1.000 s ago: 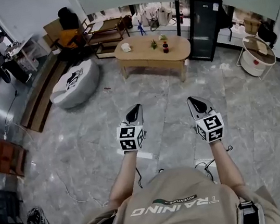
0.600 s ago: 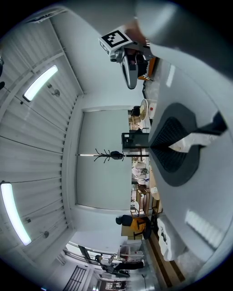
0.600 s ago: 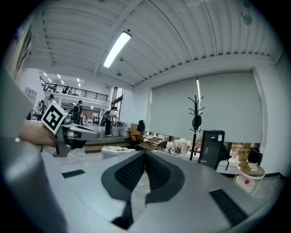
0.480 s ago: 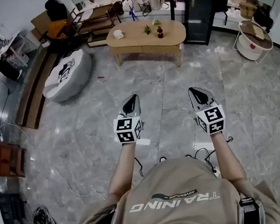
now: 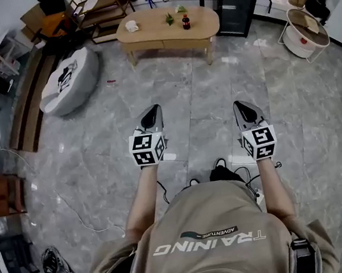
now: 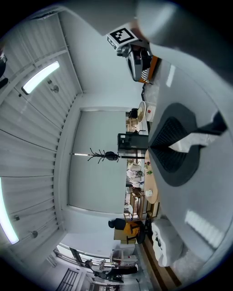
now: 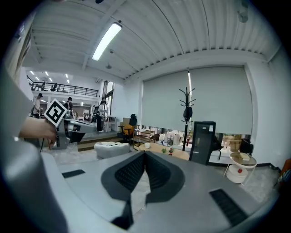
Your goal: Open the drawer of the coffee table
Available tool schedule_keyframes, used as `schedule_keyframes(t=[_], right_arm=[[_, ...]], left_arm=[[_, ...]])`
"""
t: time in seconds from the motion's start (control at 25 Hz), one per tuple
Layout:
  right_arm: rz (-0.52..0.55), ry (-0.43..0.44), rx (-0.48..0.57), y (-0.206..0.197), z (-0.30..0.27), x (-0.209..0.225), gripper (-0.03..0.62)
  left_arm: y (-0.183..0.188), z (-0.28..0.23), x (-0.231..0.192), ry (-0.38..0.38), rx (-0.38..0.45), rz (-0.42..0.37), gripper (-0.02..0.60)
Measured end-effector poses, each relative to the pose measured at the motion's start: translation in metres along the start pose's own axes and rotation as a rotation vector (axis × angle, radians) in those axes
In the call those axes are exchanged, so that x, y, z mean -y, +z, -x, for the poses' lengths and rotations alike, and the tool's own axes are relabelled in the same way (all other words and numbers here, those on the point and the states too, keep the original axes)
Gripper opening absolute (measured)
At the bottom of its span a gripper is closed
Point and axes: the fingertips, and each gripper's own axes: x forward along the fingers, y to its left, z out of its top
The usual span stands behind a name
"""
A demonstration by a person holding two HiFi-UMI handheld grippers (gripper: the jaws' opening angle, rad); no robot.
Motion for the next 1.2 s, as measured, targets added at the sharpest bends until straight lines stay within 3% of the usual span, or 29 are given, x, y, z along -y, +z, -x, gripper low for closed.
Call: schedule_keyframes(t=[0.2,0.4,0.64,1.0,1.2], right_arm=[[-0.003,0.050,0.021,0.005,-0.023,0.023,0.005],[-0.031,0.084,0.047,0.001,-0.042,0.053,0.005],[-0.038,0.113,0.036,0.001,-0.053,0.089,0.005],[-0.057,0.187,-0.010,-0.031,-0.053,0.090,0.005],[-0.045,0.174,0.007,-0.025,-0.063,0.100,0.005]], left_arm=[[0.014,-0.021,0.008,0.028,0.013,0.003,0.006],[0.024,-0.049,0.023,0.056,0.035,-0.070,0.006],[0.042,-0.084,0.053,0.047,0.028,-0.078,0.006],[0.006,-0.103,0.083,0.022,-0.051,-0.092,0.006],[0.021,-0.111,0.073,0.022,-0.014,-0.107,0.006]])
